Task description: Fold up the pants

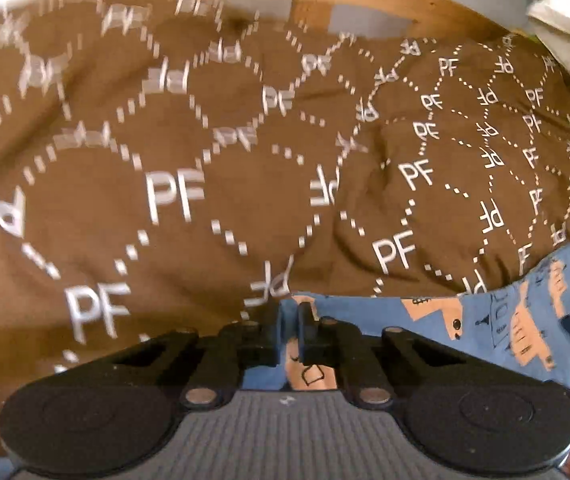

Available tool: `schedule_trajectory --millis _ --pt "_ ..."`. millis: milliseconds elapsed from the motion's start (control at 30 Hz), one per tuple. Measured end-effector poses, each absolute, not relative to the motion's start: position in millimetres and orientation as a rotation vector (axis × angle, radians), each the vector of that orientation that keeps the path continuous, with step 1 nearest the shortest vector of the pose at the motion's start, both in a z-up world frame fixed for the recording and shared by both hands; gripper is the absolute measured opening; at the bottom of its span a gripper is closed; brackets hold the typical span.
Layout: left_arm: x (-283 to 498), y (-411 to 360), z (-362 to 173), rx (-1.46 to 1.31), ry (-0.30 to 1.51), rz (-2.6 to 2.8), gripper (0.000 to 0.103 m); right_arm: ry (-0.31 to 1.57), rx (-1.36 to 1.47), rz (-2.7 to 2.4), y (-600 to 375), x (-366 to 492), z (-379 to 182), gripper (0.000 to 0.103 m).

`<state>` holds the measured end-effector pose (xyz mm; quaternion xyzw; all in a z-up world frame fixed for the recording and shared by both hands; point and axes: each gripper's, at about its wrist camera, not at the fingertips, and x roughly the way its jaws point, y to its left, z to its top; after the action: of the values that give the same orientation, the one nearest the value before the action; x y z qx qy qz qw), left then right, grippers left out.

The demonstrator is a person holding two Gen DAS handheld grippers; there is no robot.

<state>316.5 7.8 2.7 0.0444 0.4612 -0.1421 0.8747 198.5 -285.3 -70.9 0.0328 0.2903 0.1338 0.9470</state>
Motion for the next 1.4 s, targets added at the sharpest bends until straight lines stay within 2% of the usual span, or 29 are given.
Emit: schedule_trajectory --millis 133,267,367,400,433,500,633,733,800,967,1100,1300,1367,1400 --pt "298.0 -9.5 6.7 0.224 0.878 -0.245 0.006 0.609 0.043 0.229 -287.6 198.8 -73.9 0.099" --pt "304.6 -18.7 -12.0 0.280 0.916 -0.215 0.010 0.616 0.004 0.223 -284.8 198.6 -76.6 0.099" --pt "292.0 -23.6 -7.9 0.294 0.854 -0.169 0.036 0.578 0.033 0.228 -292.7 192.5 -69.0 0.098" --pt "282.1 -23.1 -4.0 0.289 0.829 -0.156 0.063 0.565 0.035 0.218 -296.8 190.2 -66.0 0.098" --pt "269.9 -21.6 0.0 0.280 0.795 -0.150 0.074 0.553 0.029 0.202 -302.1 188.9 -62.8 0.098" --pt "243.7 -22.5 4.6 0.280 0.738 -0.169 0.075 0.542 0.033 0.165 -313.6 189.6 -58.2 0.098" --pt "192.7 -32.1 -10.1 0.358 0.749 -0.176 0.075 0.574 0.083 0.090 -339.9 198.1 -56.9 0.098" --pt "167.3 -36.1 -41.6 0.506 0.830 -0.094 0.075 0.582 -0.054 0.019 -342.7 201.6 -64.2 0.098" --pt "152.3 -28.0 -46.4 0.519 0.772 -0.082 0.077 0.594 -0.167 -0.017 -339.8 204.7 -68.7 0.098" --pt "154.4 7.3 -33.8 0.405 0.844 -0.019 0.080 0.598 -0.213 -0.031 -348.3 207.3 -69.3 0.096" --pt "147.5 31.8 -34.0 0.473 0.838 -0.026 0.076 0.603 -0.224 -0.021 -351.5 207.9 -69.2 0.094" --pt "142.3 35.7 -30.2 0.512 0.856 -0.044 0.076 0.599 -0.226 -0.018 -348.3 204.1 -66.7 0.094" --pt "139.5 26.2 -25.8 0.562 0.854 -0.024 0.084 0.601 -0.182 -0.031 -347.3 193.4 -58.1 0.094" --pt "136.8 19.0 -24.1 0.598 0.828 -0.014 0.096 0.591 -0.127 -0.034 -347.8 180.8 -49.3 0.096"
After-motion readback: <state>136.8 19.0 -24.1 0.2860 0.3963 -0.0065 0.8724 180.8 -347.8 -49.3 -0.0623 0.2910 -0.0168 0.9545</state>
